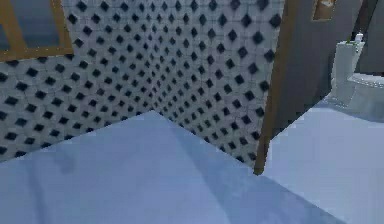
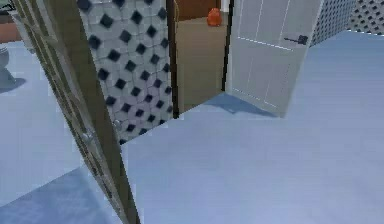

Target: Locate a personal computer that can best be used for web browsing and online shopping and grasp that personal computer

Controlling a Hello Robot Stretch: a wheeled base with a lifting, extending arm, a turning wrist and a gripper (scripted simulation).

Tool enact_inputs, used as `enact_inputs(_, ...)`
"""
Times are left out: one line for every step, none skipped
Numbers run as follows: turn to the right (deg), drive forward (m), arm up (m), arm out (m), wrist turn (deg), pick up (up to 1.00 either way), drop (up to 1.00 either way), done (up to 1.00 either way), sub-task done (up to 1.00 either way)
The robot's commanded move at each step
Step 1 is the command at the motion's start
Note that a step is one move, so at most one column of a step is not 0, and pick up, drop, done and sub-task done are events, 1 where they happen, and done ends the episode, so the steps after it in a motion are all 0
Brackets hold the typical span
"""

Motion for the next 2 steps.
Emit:
enact_inputs(21.0,0.0,0.0,0.0,0.0,0.0,0.0,0.0,0.0)
enact_inputs(3.0,0.0,0.0,0.0,0.0,0.0,0.0,0.0,0.0)
